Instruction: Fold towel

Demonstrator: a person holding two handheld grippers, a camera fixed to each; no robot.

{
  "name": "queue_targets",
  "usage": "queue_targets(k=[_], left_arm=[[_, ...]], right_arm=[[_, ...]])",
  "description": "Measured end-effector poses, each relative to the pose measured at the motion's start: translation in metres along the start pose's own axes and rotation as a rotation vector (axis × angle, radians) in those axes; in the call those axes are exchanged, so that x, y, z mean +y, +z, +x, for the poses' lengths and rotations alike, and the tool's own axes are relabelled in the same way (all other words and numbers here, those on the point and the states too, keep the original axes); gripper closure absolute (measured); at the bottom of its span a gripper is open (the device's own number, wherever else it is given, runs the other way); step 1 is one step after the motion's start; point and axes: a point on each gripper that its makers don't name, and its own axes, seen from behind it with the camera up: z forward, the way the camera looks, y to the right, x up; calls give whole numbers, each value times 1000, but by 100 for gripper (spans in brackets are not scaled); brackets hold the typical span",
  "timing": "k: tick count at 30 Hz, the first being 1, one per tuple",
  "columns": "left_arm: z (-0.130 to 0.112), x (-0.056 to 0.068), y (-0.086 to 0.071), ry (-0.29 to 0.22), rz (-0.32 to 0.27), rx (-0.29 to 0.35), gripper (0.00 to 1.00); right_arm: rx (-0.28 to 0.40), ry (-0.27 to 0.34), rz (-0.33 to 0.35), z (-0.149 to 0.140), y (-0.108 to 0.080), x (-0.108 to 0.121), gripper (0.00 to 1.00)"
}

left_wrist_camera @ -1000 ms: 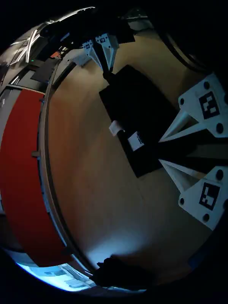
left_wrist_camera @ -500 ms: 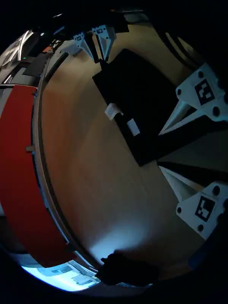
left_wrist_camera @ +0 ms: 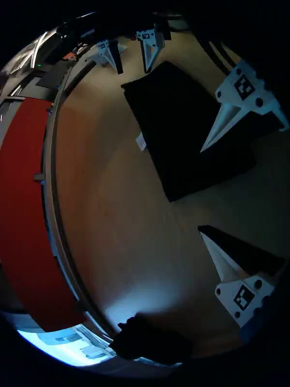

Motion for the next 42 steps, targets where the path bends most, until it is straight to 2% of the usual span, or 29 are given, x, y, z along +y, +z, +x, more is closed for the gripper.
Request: queue_targets(k=[14, 24, 35, 42], left_arm=[[-16, 1, -19, -25, -1, 10, 0], [-42, 9, -36, -47, -6, -2, 0], [-59, 7, -47, -93, 14, -1, 0], [-67, 1, -60, -118, 36, 10, 0]], right_arm=[[8, 54, 13, -20, -24, -12, 0], [2, 86, 16, -42, -40, -22, 0], [-3, 108, 19, -52, -42, -26, 0], [-3, 86, 46, -50, -40, -31, 0]])
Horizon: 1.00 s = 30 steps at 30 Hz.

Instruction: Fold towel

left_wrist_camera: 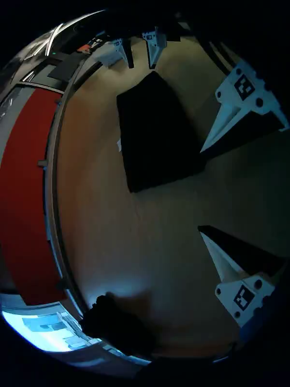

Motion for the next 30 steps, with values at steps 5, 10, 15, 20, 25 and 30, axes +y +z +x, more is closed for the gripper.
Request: queue_targets(k=[5, 10, 15, 20, 25, 30], left_arm=[[-10, -5, -13, -30, 20, 5, 0], [-26, -12, -26, -67, 44, 4, 0], [-41, -21, -39, -98, 73, -1, 0], [-50, -26, -49, -120, 91, 2, 0], [-55, -31, -57, -130, 105, 3, 0], [-61, -34, -64, -147, 110, 1, 0]], right_arm=[[2, -27, 21, 3, 2, -3, 0], [2, -47, 57, 5, 3, -7, 2], [-2, -78, 85, 5, 5, -10, 3], [-11, -107, 107, 3, 5, -14, 8], [-28, -121, 136, -3, 6, -19, 21], [-62, -127, 158, -12, 9, -22, 54]])
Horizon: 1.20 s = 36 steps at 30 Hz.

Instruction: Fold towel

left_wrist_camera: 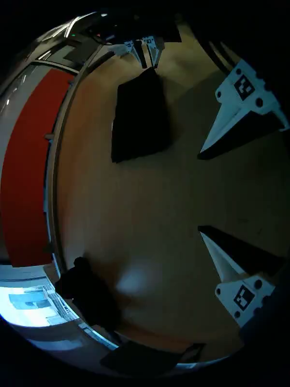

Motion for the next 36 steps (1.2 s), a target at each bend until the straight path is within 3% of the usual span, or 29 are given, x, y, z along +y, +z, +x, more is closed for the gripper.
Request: queue_targets(k=[10, 22, 36], left_arm=[[-12, -5, -7, -17, 6, -10, 0], [-16, -9, -10, -19, 8, -10, 0], [-12, -10, -10, -17, 5, 0, 0]], right_arm=[[-15, -16, 20, -5, 6, -3, 58], [-20, -31, 26, -4, 9, -1, 95], [4, -22, -8, 4, -9, 15, 95]])
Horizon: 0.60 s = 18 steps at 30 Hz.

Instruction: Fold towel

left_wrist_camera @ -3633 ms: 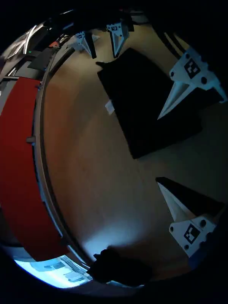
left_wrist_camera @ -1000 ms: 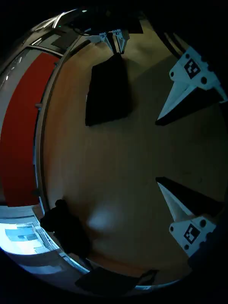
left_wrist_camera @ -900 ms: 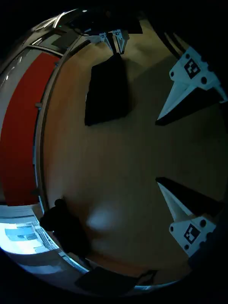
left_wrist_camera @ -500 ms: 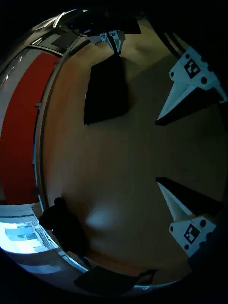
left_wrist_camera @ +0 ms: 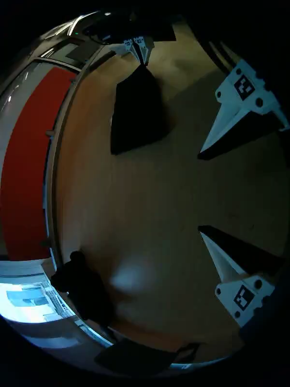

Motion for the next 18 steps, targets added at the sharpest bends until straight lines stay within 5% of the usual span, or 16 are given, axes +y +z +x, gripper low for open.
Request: queue_targets(k=[11, 18], left_arm=[[-2, -1, -1, -7, -2, 3, 0], [-5, -4, -4, -25, -1, 7, 0]], right_arm=[[19, -21, 1, 17, -7, 0, 96], [73, -82, 18, 58, -10, -7, 95]])
